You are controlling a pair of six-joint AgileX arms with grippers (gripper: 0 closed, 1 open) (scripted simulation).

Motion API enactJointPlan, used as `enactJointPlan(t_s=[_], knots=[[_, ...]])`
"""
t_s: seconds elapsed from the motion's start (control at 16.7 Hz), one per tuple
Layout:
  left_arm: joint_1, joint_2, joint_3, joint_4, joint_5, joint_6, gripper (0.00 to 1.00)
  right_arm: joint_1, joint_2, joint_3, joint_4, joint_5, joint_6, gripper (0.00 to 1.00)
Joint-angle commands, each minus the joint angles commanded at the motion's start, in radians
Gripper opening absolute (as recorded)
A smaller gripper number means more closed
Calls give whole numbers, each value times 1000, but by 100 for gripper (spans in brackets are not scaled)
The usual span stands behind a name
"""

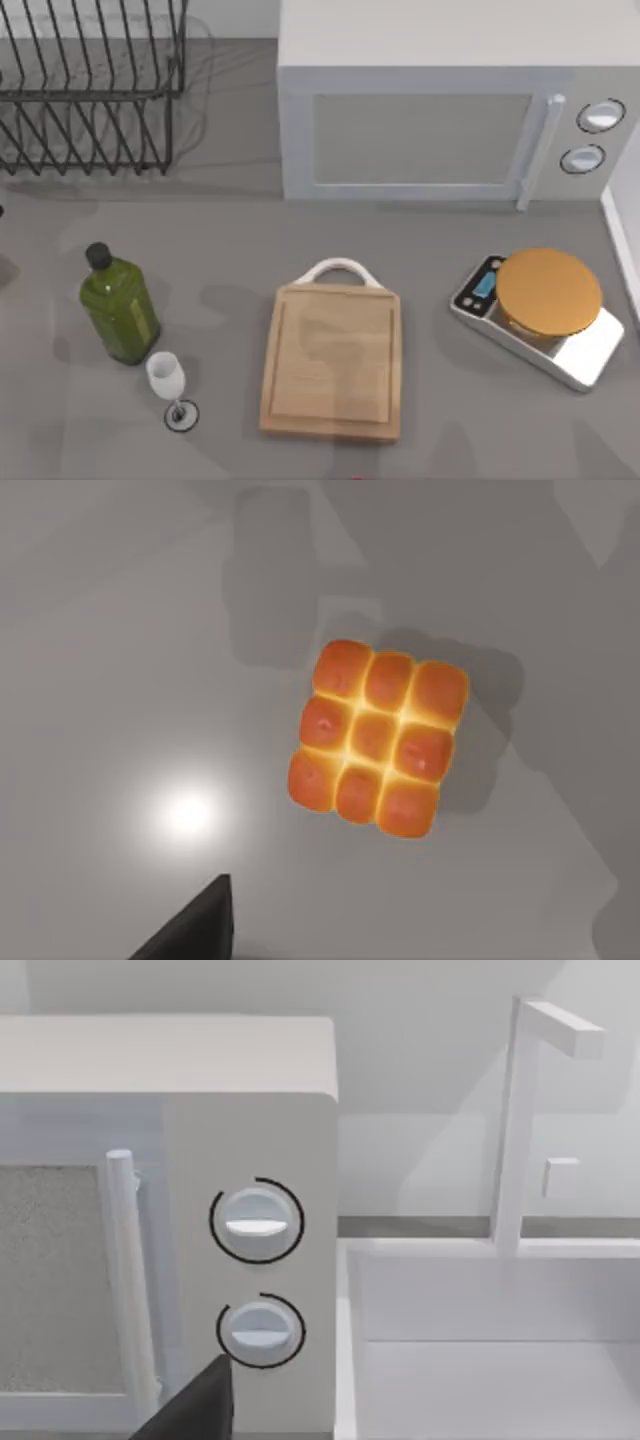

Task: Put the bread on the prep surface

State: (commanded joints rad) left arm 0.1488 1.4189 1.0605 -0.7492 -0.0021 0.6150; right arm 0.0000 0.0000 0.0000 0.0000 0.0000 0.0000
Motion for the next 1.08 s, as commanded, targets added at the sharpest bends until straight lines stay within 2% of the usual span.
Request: enactJointPlan(t_s=[0.3,0.54,1.08], knots=[[40,399,306,-207,1,175,100,0,0,0,0,0,0,100],[60,586,459,-304,2,261,100,0,0,0,0,0,0,100],[61,636,480,-307,2,279,100,0,0,0,0,0,0,100]])
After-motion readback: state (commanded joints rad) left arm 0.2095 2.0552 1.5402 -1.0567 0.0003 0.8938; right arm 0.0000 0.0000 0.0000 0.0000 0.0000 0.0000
